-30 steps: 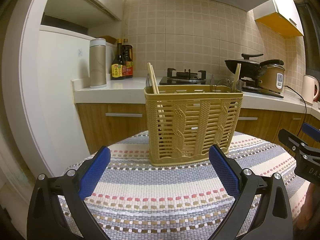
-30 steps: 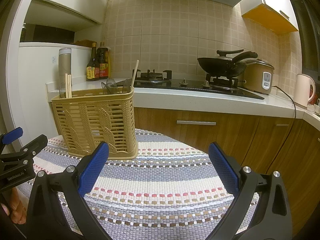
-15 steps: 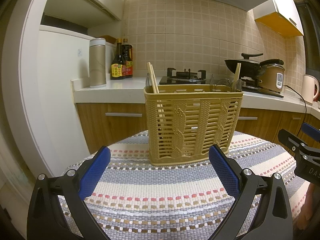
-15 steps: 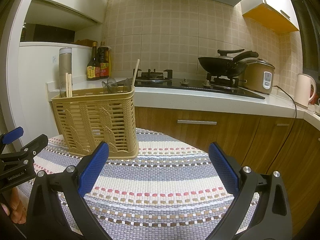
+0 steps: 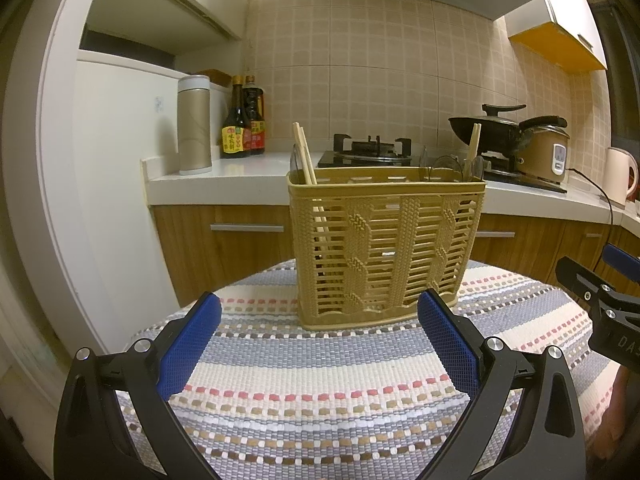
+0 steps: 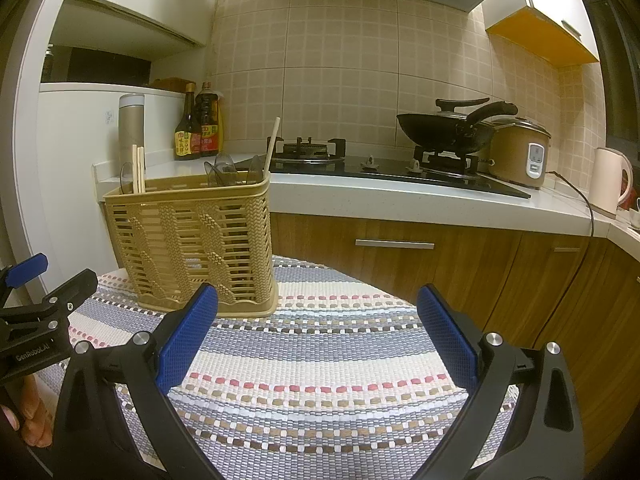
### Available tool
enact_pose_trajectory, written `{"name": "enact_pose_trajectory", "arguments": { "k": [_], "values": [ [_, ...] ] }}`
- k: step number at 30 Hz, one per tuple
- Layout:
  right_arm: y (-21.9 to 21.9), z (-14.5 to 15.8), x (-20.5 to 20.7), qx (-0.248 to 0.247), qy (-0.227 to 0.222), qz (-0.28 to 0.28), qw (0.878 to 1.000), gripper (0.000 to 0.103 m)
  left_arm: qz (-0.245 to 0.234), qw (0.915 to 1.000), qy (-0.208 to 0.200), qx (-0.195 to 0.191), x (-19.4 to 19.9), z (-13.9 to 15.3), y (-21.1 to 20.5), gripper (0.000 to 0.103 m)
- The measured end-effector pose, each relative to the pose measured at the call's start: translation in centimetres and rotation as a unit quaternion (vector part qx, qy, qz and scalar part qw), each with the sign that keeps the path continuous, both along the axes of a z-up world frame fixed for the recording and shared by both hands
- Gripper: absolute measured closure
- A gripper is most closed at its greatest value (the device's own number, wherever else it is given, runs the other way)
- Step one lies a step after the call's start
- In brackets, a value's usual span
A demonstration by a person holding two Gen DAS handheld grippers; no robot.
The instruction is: Organize utensils
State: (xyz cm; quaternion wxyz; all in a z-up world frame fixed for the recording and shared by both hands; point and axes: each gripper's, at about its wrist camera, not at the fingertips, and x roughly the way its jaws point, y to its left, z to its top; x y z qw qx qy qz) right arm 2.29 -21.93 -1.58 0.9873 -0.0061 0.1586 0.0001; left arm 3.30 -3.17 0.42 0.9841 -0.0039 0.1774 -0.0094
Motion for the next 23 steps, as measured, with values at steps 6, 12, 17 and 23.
{"name": "enact_pose_trajectory", "arguments": {
  "k": [6,12,17,23],
  "values": [
    [0.0,0.0,0.0,0.0,0.0,0.001,1.0,0.008,0.003,1.0,0.001,0.0,0.1,0.0,0.1,0.008],
    [-0.1,0.0,0.0,0.002,0.001,0.001,1.0,0.008,0.018,0.9998,-0.01,-0.005,-0.1,0.3,0.9,0.007],
    [-0.2,-0.1,0.0,0.003,0.002,0.002,1.0,0.008,0.016,0.9998,-0.002,-0.011,0.0,0.3,1.2,0.007],
    [-0.3,-0.1,0.0,0.003,0.002,0.003,1.0,0.008,0.02,0.9995,0.008,-0.022,0.5,0.2,1.7,0.007]
  ]
}}
